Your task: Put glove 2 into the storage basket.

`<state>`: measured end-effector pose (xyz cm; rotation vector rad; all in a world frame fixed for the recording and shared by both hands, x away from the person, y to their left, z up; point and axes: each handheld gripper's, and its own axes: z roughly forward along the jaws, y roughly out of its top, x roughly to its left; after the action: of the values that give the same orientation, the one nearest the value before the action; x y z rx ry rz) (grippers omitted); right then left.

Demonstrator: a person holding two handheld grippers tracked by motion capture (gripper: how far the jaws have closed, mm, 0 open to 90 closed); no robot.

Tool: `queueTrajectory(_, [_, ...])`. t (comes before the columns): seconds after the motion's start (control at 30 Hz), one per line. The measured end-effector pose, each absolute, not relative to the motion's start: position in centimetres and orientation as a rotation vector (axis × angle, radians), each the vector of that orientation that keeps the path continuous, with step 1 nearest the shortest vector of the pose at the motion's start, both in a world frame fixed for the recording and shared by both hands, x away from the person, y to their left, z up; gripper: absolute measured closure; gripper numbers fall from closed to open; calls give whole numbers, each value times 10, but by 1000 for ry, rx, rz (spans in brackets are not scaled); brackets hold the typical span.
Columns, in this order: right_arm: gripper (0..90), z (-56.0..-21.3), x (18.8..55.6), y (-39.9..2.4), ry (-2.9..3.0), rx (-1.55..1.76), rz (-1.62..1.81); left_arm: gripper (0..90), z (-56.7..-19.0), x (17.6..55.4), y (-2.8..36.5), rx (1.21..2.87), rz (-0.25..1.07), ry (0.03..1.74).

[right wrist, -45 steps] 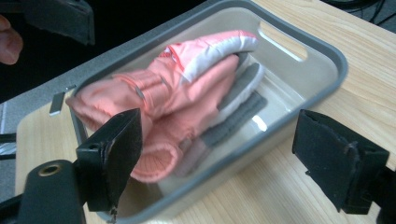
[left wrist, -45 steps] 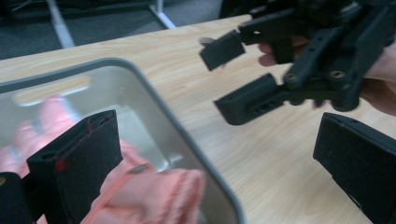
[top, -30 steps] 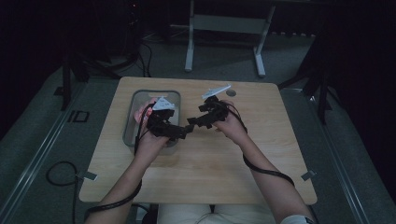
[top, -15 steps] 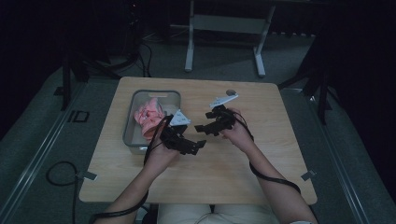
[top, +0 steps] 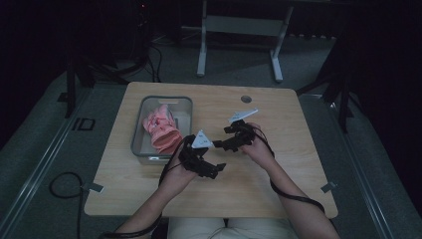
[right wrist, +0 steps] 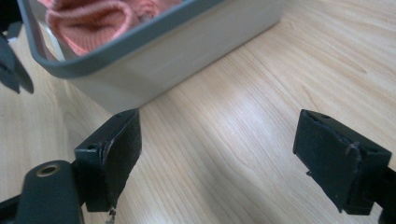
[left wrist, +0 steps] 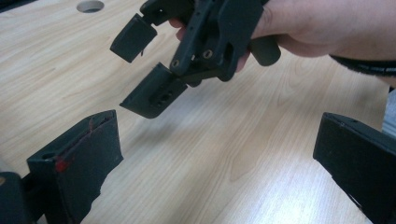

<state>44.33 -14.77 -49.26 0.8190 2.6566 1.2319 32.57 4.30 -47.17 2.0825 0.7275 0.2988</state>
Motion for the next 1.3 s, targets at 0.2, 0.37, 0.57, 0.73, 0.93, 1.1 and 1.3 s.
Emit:
queueTrajectory(0.2, [152, -503, 439, -153, 2655, 815, 1228, 4, -482, 322, 37, 2098, 286, 706])
queueTrajectory(0.37, [150, -512, 436, -156, 2647, 820, 1216, 4, -496, 320, 32, 2120, 280, 695])
queueTrajectory(0.57, [146, -520, 434, -162, 2633, 838, 1225, 4, -507, 319, 29, 2132, 270, 696])
queueTrajectory(0.73, [145, -527, 433, -166, 2619, 853, 1231, 4, -518, 318, 29, 2134, 265, 702])
queueTrajectory(0.93, [141, -537, 432, -170, 2623, 852, 1199, 4, -530, 318, 27, 2161, 256, 702])
queueTrajectory(1.1, [141, -544, 431, -173, 2626, 858, 1185, 4, -535, 317, 27, 2168, 256, 701])
queueTrajectory(1.3, [141, -553, 430, -175, 2640, 865, 1155, 4, -542, 317, 26, 2179, 230, 698])
